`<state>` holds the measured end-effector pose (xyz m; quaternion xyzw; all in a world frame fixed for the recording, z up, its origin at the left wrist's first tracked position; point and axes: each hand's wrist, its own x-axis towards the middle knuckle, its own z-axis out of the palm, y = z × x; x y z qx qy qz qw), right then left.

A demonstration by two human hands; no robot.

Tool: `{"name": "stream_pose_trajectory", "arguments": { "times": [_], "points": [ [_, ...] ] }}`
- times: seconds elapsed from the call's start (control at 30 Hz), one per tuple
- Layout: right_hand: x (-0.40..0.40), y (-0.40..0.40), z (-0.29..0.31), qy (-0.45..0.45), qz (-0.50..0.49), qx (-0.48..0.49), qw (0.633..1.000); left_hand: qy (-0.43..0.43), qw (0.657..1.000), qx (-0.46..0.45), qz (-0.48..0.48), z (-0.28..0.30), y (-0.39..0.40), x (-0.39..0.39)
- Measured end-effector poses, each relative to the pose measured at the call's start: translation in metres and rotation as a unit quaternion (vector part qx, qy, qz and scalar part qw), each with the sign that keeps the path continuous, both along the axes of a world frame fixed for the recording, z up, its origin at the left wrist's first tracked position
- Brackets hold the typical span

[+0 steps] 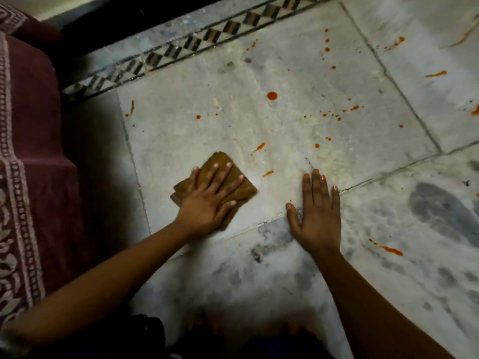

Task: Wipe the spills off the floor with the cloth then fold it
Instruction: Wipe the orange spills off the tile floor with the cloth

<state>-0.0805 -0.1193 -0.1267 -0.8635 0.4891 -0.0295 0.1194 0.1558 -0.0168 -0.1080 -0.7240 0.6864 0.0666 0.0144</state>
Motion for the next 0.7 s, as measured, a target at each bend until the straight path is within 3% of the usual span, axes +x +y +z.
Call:
{"name": "stream_pose_trajectory", "arguments": {
  "times": [0.13,0.27,0.47,0.6,0.7],
  "points": [
    [0.000,0.002,-0.001,-0.004,-0.002,-0.003,1.000,-0.008,0.999,0.030,0.041,0.009,-0.051,0.029],
    [-0.001,0.002,0.003,0.010,-0.035,-0.006,0.999,0.002,0.998,0.046,0.052,0.008,-0.127,0.002],
    [-0.006,0.005,0.000,0.002,-0.055,-0.009,0.998,0.011,0.995,-0.024,-0.099,-0.007,-0.069,-0.033],
    [-0.014,0.012,-0.004,-0.008,-0.047,-0.016,0.999,0.026,0.999,-0.027,0.025,-0.004,-0.063,0.004],
    [-0.013,0.010,-0.002,-0.003,-0.046,-0.007,0.999,0.032,0.994,0.000,0.104,0.001,-0.096,-0.013]
  ]
}}
